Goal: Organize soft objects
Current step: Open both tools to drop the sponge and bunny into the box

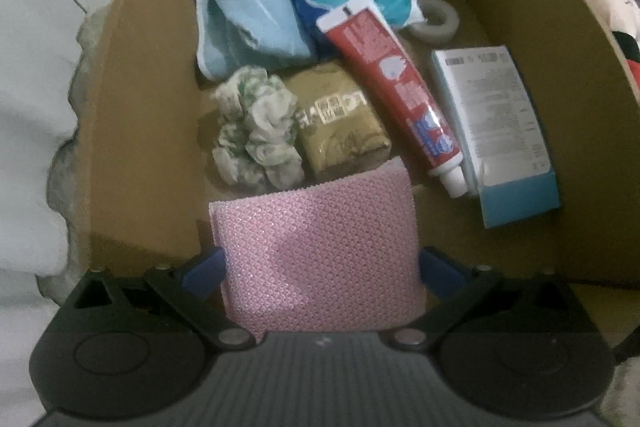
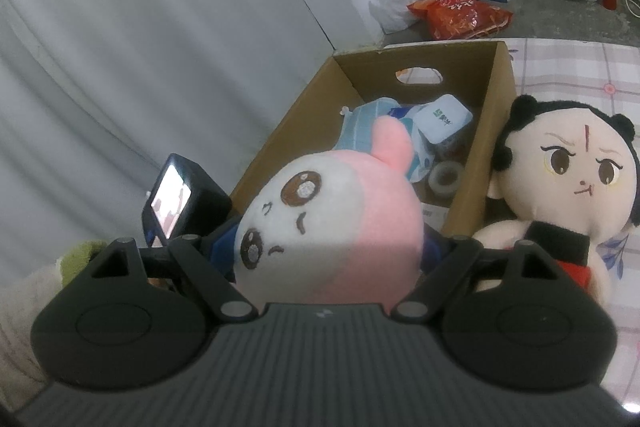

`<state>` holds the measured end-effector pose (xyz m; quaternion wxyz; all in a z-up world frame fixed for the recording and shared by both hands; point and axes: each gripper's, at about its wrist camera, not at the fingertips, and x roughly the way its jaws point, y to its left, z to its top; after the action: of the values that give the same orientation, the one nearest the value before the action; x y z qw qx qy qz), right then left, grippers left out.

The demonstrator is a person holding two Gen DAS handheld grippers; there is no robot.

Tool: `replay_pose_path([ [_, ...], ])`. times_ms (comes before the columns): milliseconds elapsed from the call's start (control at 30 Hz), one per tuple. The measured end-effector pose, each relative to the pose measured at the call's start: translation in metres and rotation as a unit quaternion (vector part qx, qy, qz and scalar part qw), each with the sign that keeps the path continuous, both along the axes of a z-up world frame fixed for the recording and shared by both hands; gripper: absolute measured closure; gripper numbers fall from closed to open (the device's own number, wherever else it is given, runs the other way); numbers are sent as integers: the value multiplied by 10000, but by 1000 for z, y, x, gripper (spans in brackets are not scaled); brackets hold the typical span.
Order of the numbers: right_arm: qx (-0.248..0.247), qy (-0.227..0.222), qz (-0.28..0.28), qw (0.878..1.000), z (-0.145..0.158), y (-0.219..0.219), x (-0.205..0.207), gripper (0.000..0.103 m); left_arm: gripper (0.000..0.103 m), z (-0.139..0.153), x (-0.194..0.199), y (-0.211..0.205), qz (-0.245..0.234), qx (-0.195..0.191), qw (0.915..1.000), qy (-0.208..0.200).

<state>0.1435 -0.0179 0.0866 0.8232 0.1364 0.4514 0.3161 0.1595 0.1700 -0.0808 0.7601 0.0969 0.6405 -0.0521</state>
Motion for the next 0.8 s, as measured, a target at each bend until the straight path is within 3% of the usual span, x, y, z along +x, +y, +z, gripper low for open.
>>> replay_pose_path([
  [433,-24,67,-96,9999,-7,-5,1,17,0,-11,9,38,791,-1045,9906,404],
  [600,17,189,34,9998,-12,4,9,17,0,5,-3,45,358,-1004,9943,-35],
  [800,-438,143,476,9978,-16,46,36,19,0,20,-17,42,131,-1070,9934,-404],
])
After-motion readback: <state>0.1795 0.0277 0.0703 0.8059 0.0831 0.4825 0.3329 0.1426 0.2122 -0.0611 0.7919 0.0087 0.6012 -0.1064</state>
